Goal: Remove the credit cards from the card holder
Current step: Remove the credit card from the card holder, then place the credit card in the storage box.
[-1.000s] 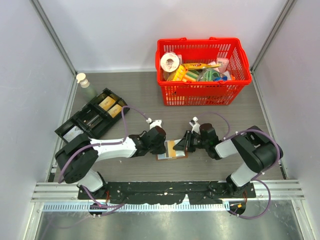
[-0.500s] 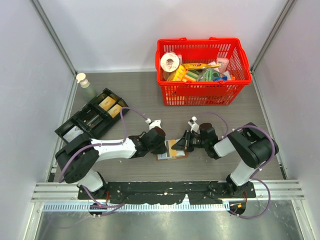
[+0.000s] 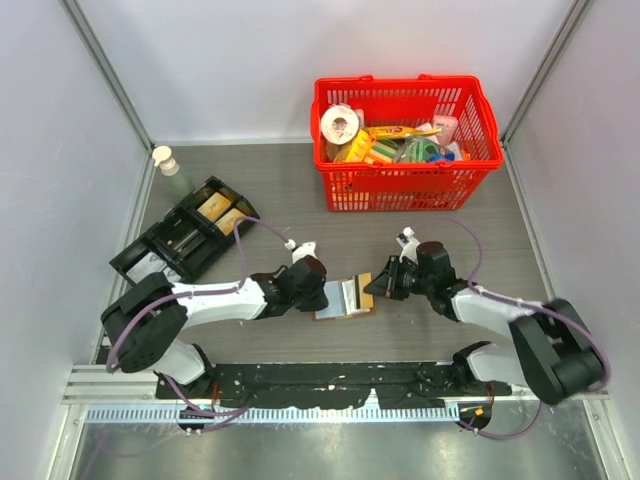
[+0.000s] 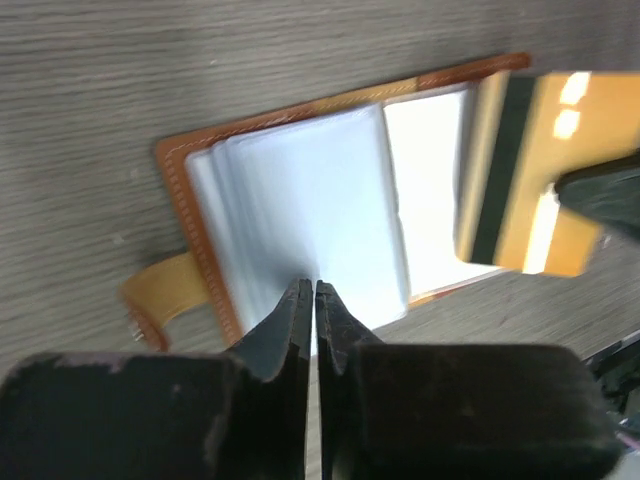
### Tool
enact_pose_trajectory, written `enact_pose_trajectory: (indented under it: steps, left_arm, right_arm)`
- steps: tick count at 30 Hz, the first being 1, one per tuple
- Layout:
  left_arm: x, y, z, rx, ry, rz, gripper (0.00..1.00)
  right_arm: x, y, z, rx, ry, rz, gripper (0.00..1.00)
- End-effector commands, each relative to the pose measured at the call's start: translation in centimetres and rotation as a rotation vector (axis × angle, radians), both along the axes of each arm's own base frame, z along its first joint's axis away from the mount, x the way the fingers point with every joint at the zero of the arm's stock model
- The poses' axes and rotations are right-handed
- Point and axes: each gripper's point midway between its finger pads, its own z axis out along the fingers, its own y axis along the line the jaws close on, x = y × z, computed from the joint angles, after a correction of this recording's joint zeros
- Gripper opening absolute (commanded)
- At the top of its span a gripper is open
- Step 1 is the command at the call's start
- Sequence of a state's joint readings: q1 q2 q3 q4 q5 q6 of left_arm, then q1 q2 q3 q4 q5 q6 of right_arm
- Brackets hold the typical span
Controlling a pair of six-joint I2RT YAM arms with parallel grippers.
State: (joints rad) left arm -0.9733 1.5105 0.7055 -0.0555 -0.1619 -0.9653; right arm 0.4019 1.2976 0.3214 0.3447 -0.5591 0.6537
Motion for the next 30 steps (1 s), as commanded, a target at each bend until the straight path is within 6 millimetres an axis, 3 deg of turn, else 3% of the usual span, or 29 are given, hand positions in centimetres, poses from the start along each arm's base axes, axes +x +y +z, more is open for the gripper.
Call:
enact_pose_trajectory:
  steps: [1, 2, 3, 4, 7, 8, 9, 10, 11, 12, 13, 16, 17, 18, 21, 30]
  left_arm:
    - [0.4, 1.5, 3.4, 0.026, -0.019, 0.010, 0.15]
    - [1.0, 1.3, 4.9, 0.001, -0.041, 0.016, 0.22]
    - [1.5, 1.2, 6.5, -0.028, -0.059, 0.020, 0.30]
    - [1.9, 1.2, 7.9, -0.053, -0.071, 0.028, 0.42]
    - [2.9, 1.4, 12.5, -0.143, -0.102, 0.058, 0.70]
    - [3.1, 1.4, 14.0, -0.171, -0.112, 0.067, 0.76]
    - [3.2, 1.6, 15.0, -0.185, -0.112, 0.079, 0.82]
    - [3.2, 1.7, 16.2, -0.204, -0.112, 0.087, 0.87]
    - [3.3, 1.8, 17.2, -0.225, -0.111, 0.098, 0.90]
    - [3.3, 2.0, 18.3, -0.253, -0.110, 0.110, 0.92]
    - [3.3, 2.1, 19.2, -0.276, -0.109, 0.124, 0.94]
    - [3.6, 3.0, 21.7, -0.366, -0.119, 0.205, 0.98]
    - [3.7, 3.5, 22.2, -0.386, -0.121, 0.241, 0.99]
    - [3.8, 4.0, 22.7, -0.404, -0.125, 0.274, 0.99]
    - [4.0, 4.5, 22.9, -0.428, -0.122, 0.315, 1.00]
    - [4.7, 3.2, 20.6, -0.442, -0.035, 0.325, 0.96]
  right_arm:
    - [1.6, -2.7, 2.8, -0.192, -0.140, -0.078, 0.01]
    - [1.9, -2.7, 5.1, -0.205, -0.221, -0.077, 0.01]
    - [2.2, -3.4, 5.4, -0.257, -0.255, -0.098, 0.01]
    - [2.4, -3.0, 7.7, -0.246, -0.327, -0.101, 0.01]
    - [2.8, -3.1, 10.9, -0.351, -0.523, -0.108, 0.01]
    - [2.2, -2.1, 12.4, -0.357, -0.593, -0.083, 0.01]
    - [2.9, -2.7, 13.1, -0.422, -0.656, -0.121, 0.01]
    - [2.2, -1.4, 14.1, -0.432, -0.716, -0.078, 0.01]
    - [2.7, -1.8, 14.7, -0.494, -0.771, -0.100, 0.01]
    - [2.1, -0.6, 15.3, -0.507, -0.807, -0.072, 0.01]
    - [2.8, -0.9, 16.3, -0.565, -0.859, -0.106, 0.01]
    - [2.1, 1.3, 16.2, -0.699, -0.957, -0.044, 0.01]
    - [2.6, 0.8, 16.9, -0.772, -1.005, -0.079, 0.01]
    - [2.1, 2.1, 17.1, -0.785, -1.048, -0.059, 0.01]
    - [2.2, 3.0, 18.7, -0.865, -1.150, -0.094, 0.01]
    - [0.3, 6.9, 20.0, -0.890, -1.323, -0.019, 0.01]
